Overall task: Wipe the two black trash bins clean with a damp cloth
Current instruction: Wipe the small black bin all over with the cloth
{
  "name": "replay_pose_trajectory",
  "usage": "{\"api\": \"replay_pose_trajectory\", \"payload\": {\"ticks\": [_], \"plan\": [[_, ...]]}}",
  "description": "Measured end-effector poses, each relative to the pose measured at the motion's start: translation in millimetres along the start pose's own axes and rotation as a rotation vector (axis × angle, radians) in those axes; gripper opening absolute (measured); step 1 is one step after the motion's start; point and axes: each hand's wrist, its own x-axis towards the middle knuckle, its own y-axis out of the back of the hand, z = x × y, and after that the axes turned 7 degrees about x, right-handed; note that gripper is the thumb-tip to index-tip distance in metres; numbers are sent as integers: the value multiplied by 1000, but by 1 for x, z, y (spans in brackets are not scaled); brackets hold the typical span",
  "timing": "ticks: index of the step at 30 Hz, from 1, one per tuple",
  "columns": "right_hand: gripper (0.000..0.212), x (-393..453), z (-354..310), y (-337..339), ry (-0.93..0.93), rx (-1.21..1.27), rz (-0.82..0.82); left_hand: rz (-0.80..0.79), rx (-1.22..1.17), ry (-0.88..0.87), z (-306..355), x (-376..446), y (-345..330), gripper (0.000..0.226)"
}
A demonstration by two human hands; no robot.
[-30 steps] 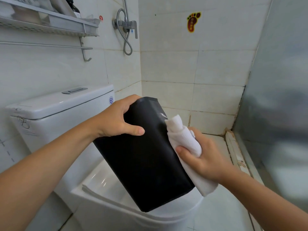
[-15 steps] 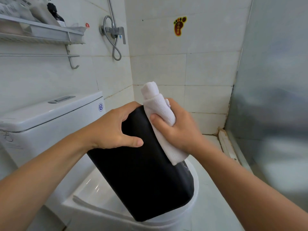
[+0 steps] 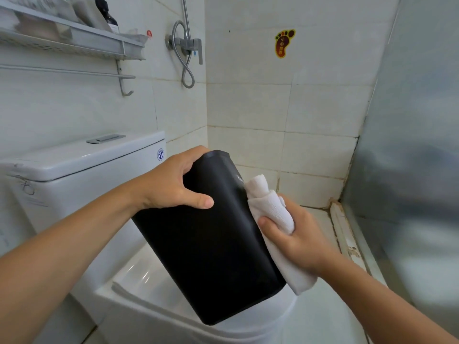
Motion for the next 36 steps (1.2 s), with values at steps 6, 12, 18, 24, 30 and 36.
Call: {"api": "replay_pose_trajectory", "payload": {"ticks": [6, 12, 18, 24, 30, 36], "plan": [[16, 48, -40, -14, 75, 41, 99, -28, 40, 6, 5, -3, -2, 71], [14, 56, -45, -21, 79, 24, 81, -12, -22, 19, 0, -10, 6, 47], [10, 17, -30, -9, 77, 3, 54, 22, -15, 56, 4, -3, 1, 40], [13, 0, -19, -3, 49, -53, 37, -25, -17, 75, 9, -2, 2, 42], [41, 19, -28, -3, 181, -366, 171, 8, -4, 255, 11, 1, 8, 53], [57, 15, -50, -14, 444, -617, 253, -11, -28, 413, 13, 7, 9, 112]]}}
